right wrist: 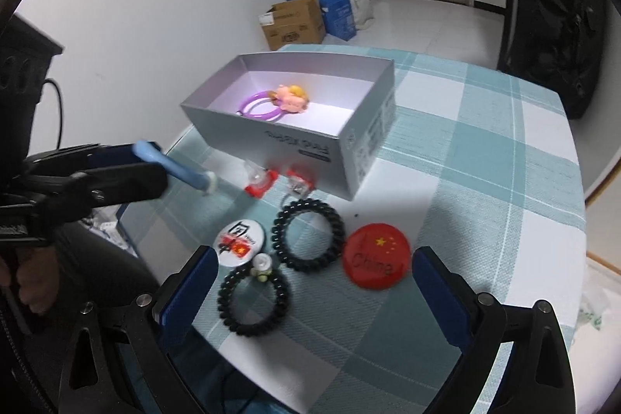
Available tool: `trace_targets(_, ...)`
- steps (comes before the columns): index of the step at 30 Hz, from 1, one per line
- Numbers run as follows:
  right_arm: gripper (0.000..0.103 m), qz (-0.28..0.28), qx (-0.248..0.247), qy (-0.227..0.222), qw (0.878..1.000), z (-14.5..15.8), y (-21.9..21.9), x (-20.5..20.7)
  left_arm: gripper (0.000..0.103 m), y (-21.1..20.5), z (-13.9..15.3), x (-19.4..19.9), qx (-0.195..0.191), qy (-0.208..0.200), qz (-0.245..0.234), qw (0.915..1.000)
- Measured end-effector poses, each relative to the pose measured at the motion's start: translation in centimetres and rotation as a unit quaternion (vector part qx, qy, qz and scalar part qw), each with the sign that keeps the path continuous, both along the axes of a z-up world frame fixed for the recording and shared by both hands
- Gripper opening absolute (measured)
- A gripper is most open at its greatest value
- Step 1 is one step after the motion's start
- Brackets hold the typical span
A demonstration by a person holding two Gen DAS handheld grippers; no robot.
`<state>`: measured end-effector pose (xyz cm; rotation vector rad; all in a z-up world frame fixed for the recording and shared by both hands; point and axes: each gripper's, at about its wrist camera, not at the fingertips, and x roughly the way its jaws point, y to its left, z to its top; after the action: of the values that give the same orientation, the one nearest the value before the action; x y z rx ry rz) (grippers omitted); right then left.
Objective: Organize jewelry
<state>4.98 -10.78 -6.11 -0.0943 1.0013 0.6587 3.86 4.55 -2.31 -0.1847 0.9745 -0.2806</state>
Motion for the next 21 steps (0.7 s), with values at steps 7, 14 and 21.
trace_targets(7,0.079,-0.049,-0.012,0.001,0.999,-0.1,-1.8,1.5,0.020,0.1,0.2,0.4,0.004,-0.005,0.004,1.0000)
trace_targets(14,0.079,-0.058,-0.029,0.011,0.998,-0.7,-2.1,1.9,0.020,-0.1,-0.8,0.4,0.004,0.015,-0.010,0.9998)
trace_targets(21,0.073,-0.048,-0.042,0.012,0.998,-0.9,-1.7,1.7,0.052,0.3,-2.9,0.8,0.022,0.069,0.009,0.9973)
